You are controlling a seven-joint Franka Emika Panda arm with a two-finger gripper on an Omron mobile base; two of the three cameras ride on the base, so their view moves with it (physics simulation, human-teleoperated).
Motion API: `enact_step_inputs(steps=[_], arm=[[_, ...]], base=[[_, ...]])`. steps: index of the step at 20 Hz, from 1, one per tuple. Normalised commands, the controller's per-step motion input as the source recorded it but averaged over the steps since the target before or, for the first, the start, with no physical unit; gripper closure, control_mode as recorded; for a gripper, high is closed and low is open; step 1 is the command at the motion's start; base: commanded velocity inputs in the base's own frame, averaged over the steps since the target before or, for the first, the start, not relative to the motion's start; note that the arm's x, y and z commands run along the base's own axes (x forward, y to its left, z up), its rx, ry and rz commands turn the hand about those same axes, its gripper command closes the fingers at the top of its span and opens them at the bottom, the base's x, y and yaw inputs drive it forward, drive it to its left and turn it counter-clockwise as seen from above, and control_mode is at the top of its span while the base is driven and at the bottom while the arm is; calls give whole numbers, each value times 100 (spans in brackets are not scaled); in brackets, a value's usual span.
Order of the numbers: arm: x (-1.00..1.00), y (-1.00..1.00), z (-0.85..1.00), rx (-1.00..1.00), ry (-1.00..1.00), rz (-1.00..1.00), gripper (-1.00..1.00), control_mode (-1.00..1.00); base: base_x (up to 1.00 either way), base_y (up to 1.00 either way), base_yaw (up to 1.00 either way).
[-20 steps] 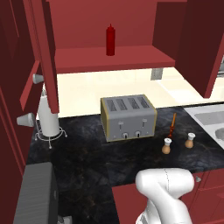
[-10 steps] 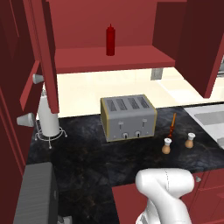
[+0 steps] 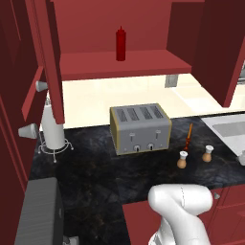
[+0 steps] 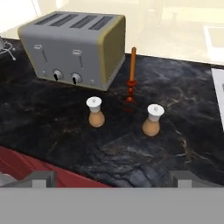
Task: There are various items on the counter. Only move the condiments/shakers into the cabinet.
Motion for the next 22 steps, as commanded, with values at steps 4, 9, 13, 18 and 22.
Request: enact_step_inputs(steps=[4,9,13,18,22], arm=[[30,22,-44,3,-8,14,-100,-100],[42,1,-36,1,-6,10,-100,-100],[21,-8,-31,3,-9,13,-100,-100],[10,0,-10,4,-3,7,-100,-100],[-27,3,-3,0,-17,8,-100,-100]], base=[[0,0,0],[0,0,0],[0,0,0],[0,0,0],[0,0,0]])
